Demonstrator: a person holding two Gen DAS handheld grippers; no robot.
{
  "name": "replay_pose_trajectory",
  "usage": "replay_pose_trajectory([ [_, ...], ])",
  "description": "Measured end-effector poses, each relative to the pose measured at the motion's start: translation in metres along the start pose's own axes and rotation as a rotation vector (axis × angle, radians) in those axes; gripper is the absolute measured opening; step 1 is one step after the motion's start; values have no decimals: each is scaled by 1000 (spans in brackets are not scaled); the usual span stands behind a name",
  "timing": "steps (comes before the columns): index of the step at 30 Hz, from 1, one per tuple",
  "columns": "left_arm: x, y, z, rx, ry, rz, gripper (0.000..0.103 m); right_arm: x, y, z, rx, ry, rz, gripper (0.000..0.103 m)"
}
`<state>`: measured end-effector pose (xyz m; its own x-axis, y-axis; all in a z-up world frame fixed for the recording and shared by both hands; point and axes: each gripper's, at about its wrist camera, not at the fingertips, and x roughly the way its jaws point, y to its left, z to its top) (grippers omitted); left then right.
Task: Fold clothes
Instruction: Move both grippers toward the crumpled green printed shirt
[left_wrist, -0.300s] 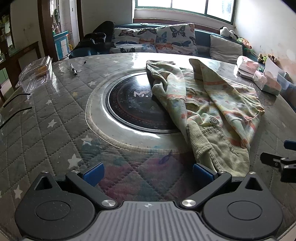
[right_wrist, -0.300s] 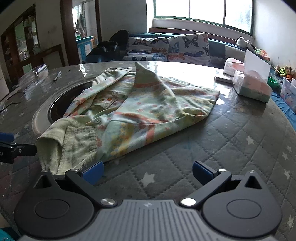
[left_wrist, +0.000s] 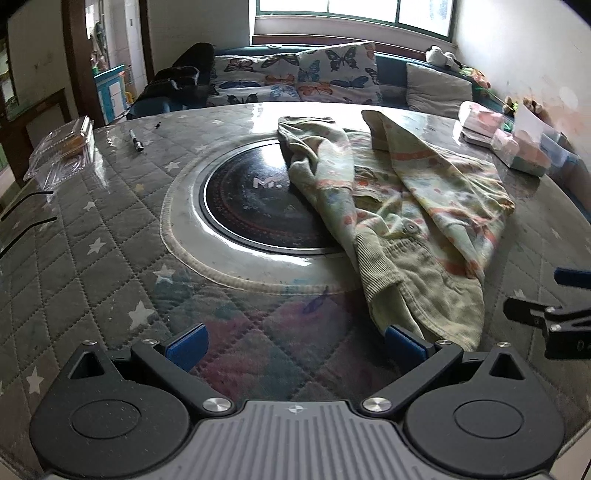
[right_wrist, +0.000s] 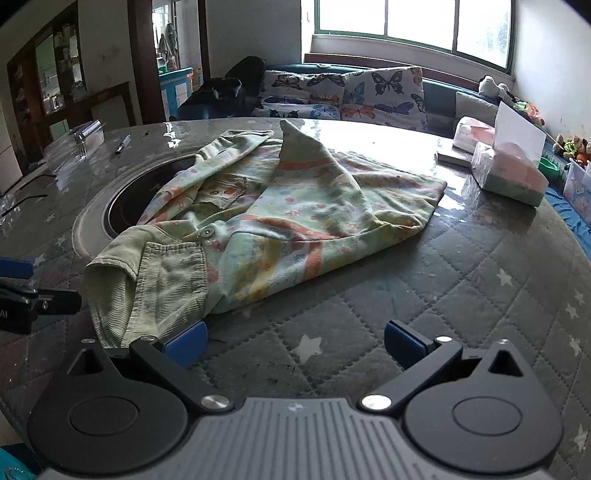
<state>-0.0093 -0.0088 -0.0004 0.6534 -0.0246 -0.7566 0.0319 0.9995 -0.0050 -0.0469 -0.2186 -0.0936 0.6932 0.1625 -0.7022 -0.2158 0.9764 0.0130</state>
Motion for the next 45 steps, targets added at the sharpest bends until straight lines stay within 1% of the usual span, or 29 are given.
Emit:
replay_pose_trajectory([
  [5,-3,-5,-4,14,3,-5,103,-3,8,-4,-8,-10,-15,103],
  [10,-6,-9,-8,30,5,-8,103,-6,5,-5,0,3,2,103],
  [23,-14,-14,-18,93,7,-17,103,-16,13,-10,-9,-10,-9,103],
  [45,-17,-13,-23,119,3,-16,103,-19,22,-9,-27,-16,-15,103],
])
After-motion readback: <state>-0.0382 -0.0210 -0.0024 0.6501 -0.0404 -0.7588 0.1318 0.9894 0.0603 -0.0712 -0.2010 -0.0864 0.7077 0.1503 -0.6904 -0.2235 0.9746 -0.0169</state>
